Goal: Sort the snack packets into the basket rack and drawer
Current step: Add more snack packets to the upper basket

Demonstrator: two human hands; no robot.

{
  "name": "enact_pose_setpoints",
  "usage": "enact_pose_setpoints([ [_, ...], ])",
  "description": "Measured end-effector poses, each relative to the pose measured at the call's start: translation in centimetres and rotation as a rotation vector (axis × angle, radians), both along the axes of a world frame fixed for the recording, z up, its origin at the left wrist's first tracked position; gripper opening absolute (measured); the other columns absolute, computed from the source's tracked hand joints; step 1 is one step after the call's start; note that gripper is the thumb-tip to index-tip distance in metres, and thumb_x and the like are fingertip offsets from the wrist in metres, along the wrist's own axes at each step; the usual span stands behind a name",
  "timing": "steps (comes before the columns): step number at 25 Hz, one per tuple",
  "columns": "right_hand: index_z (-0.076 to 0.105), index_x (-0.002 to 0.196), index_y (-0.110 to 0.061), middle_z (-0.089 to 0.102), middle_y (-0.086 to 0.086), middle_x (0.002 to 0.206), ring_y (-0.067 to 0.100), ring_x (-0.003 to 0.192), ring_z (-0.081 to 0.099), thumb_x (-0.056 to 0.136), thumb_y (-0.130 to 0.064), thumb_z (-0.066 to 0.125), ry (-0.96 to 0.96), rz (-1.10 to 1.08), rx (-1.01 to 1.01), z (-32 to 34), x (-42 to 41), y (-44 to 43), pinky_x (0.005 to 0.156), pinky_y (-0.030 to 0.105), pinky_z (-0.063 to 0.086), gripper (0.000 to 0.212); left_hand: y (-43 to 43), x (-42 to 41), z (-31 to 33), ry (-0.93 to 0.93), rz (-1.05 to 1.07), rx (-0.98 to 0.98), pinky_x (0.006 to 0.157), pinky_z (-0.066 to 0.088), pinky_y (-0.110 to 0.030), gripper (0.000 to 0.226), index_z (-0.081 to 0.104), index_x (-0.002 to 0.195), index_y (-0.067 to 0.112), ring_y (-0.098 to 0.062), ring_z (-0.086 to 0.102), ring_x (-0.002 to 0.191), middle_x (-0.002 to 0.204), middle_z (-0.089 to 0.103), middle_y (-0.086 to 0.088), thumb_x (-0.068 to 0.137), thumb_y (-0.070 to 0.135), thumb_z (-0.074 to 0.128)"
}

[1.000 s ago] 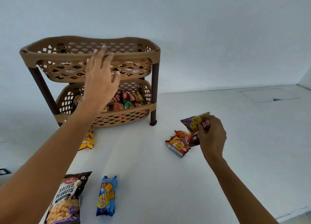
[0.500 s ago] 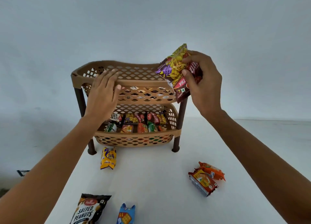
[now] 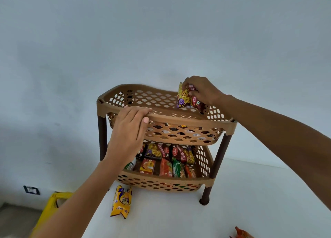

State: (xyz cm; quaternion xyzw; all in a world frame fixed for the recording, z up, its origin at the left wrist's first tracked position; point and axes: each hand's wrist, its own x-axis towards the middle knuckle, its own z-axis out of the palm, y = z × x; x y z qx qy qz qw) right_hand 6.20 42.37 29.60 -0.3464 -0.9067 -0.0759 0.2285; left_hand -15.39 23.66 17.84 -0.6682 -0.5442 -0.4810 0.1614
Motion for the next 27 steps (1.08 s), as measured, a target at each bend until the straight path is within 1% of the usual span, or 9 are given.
enact_pose_setpoints([
  [4, 0.060, 0.111, -0.010, 0.061, 0.009, 0.123, 0.023, 0.118, 0.052, 0.081, 0.010, 0.061, -0.072, 0.012, -0.212, -1.8, -1.8, 3.0, 0.082, 0.022, 0.040, 0.037, 0.6, -0.1, -0.5, 0.009, 0.024, 0.023, 0.112, 0.028, -0.039, 0.038, 0.056, 0.125, 0.017, -0.011, 0.043, 0.123, 0.122, 0.060, 0.003, 0.100, 0.027, 0.029],
  [9, 0.051, 0.130, -0.015, 0.050, 0.004, 0.139, 0.020, 0.134, 0.041, 0.080, 0.011, 0.061, -0.135, -0.057, -0.437, -3.7, -0.7, 5.4, 0.098, 0.023, 0.035, 0.057, 1.6, 0.0, -1.1, -0.028, 0.021, 0.045, 0.116, 0.023, -0.040, 0.038, 0.056, 0.125, 0.016, -0.010, 0.040, 0.126, 0.123, 0.058, 0.002, 0.099, 0.026, 0.029],
  [11, 0.041, 0.140, -0.022, 0.038, 0.004, 0.149, 0.022, 0.139, 0.031, 0.085, 0.009, 0.056, -0.241, -0.123, -0.431, -3.8, -0.4, 5.6, 0.103, 0.027, 0.031, 0.065, 1.7, 0.2, -1.2, -0.036, 0.023, 0.046, 0.118, 0.018, -0.035, 0.039, 0.056, 0.124, 0.014, -0.010, 0.040, 0.126, 0.123, 0.058, 0.002, 0.100, 0.026, 0.028],
  [13, 0.024, 0.148, -0.027, 0.020, 0.005, 0.157, 0.025, 0.144, 0.019, 0.091, 0.007, 0.046, -0.338, -0.182, -0.532, -4.2, -0.6, 5.5, 0.112, 0.036, 0.024, 0.070, 1.7, 0.3, -1.2, -0.042, 0.026, 0.049, 0.119, 0.016, -0.033, 0.040, 0.056, 0.124, 0.014, -0.011, 0.041, 0.127, 0.123, 0.058, 0.002, 0.099, 0.026, 0.028],
  [15, 0.006, 0.151, -0.030, -0.003, 0.002, 0.161, 0.026, 0.147, -0.001, 0.093, 0.008, 0.038, -0.418, -0.200, -0.676, -4.7, -1.0, 5.3, 0.117, 0.042, 0.009, 0.076, 1.6, 0.3, -1.3, -0.046, 0.030, 0.050, 0.119, 0.015, -0.033, 0.039, 0.056, 0.124, 0.014, -0.012, 0.041, 0.127, 0.122, 0.058, 0.001, 0.099, 0.026, 0.028],
  [18, -0.013, 0.148, -0.034, -0.026, -0.001, 0.156, 0.029, 0.143, -0.022, 0.096, 0.003, 0.035, -0.557, -0.231, -0.704, -5.1, -1.2, 5.3, 0.115, 0.050, -0.008, 0.080, 1.7, 0.4, -1.3, -0.036, 0.034, 0.054, 0.119, 0.014, -0.032, 0.037, 0.056, 0.122, 0.014, -0.012, 0.041, 0.126, 0.121, 0.058, 0.001, 0.099, 0.024, 0.029],
  [20, -0.017, 0.147, -0.035, -0.028, -0.001, 0.155, 0.029, 0.143, -0.021, 0.097, 0.001, 0.034, -0.577, -0.256, -0.726, -5.0, -1.1, 5.5, 0.115, 0.049, -0.007, 0.080, 1.7, 0.4, -1.3, -0.035, 0.037, 0.057, 0.119, 0.014, -0.032, 0.035, 0.056, 0.122, 0.014, -0.012, 0.041, 0.126, 0.121, 0.058, 0.000, 0.098, 0.023, 0.031],
  [25, -0.011, 0.147, -0.041, -0.011, 0.007, 0.160, 0.032, 0.146, -0.006, 0.098, -0.003, 0.033, -0.481, -0.372, -0.879, -5.1, -1.6, 5.6, 0.118, 0.051, 0.008, 0.077, 1.6, 0.4, -1.2, -0.015, 0.046, 0.061, 0.119, 0.013, -0.032, 0.034, 0.056, 0.121, 0.014, -0.013, 0.041, 0.125, 0.120, 0.058, 0.000, 0.097, 0.020, 0.032],
  [27, -0.008, 0.148, -0.039, -0.009, 0.005, 0.160, 0.031, 0.147, -0.006, 0.098, -0.004, 0.035, -0.457, -0.354, -0.868, -4.8, -1.4, 5.3, 0.118, 0.050, 0.007, 0.074, 1.5, 0.3, -1.1, -0.001, 0.046, 0.054, 0.119, 0.013, -0.032, 0.035, 0.055, 0.121, 0.014, -0.013, 0.041, 0.124, 0.120, 0.059, -0.001, 0.095, 0.019, 0.033],
])
